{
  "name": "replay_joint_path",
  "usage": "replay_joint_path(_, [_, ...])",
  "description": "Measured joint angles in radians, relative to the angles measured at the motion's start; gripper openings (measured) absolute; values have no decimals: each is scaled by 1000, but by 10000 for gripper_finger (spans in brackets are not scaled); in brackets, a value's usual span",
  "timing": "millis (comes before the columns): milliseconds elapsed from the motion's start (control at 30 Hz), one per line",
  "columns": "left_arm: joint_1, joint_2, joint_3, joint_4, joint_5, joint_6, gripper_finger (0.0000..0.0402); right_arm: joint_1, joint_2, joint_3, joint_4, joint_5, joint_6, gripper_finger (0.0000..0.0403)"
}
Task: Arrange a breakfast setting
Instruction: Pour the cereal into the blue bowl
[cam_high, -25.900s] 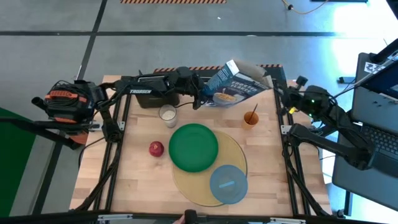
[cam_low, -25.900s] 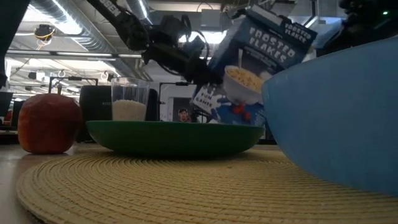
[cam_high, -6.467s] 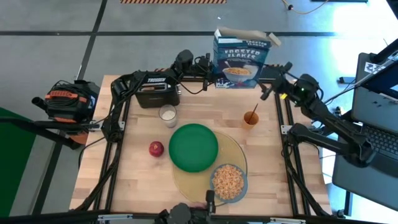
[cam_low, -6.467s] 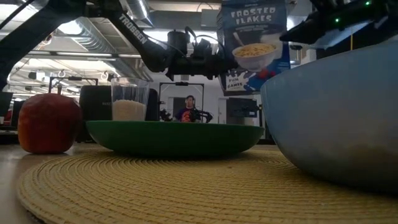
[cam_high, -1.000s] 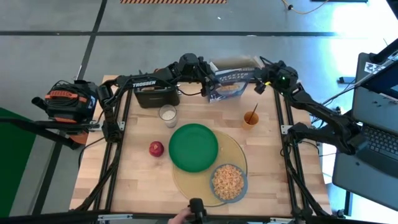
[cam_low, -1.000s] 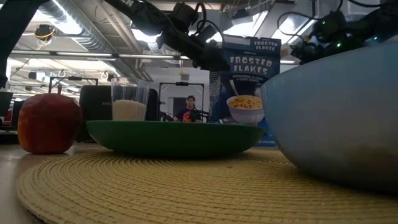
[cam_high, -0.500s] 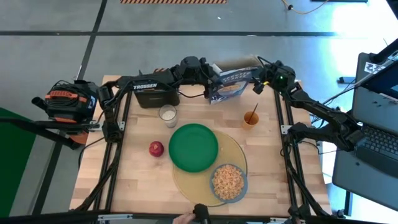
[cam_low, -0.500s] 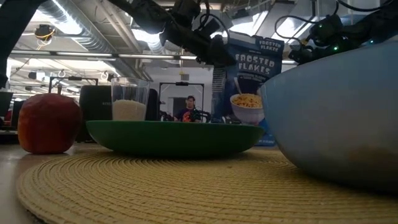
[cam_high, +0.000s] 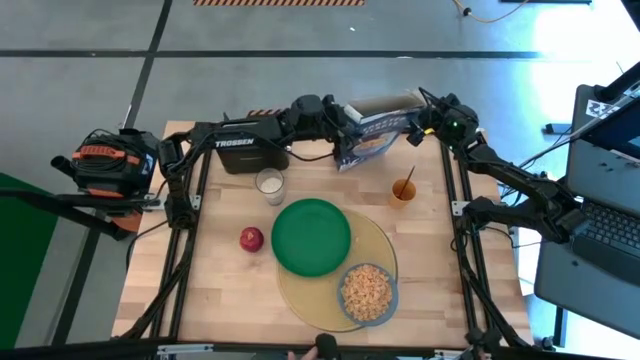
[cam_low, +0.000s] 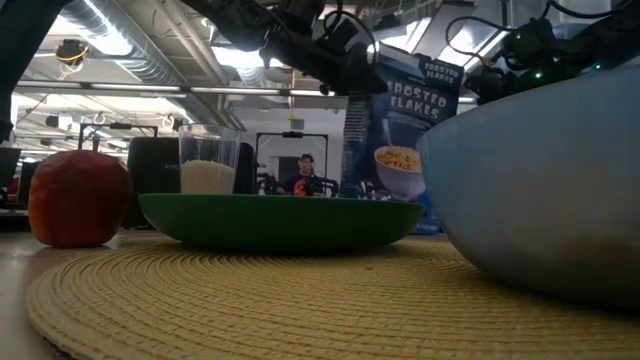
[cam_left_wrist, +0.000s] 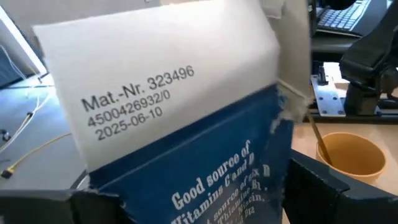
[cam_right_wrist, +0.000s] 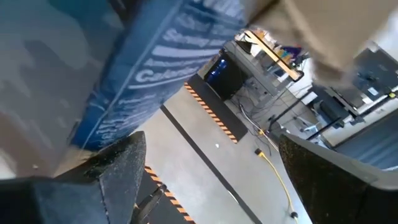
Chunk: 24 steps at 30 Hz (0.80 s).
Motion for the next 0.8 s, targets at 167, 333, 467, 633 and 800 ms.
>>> replay_joint_path(167, [7,0,0,-5,1,-1,274,-1,0,0,2,-76,5,342])
replay_joint_path(333, [11,0,0,-6,-94,-1,328,0,0,0,2,-139,7,342])
replay_joint_path(467, [13,0,0,-5,-111,0,364,0,0,0,1,-202,25,342])
replay_joint_path(633, [24,0,0,5,-104,17,379,0,0,0,-2,-290,64,342])
replay_joint_path(800, [40,0,0,32,-88,36,376,43,0,0,-17,-321,86,342])
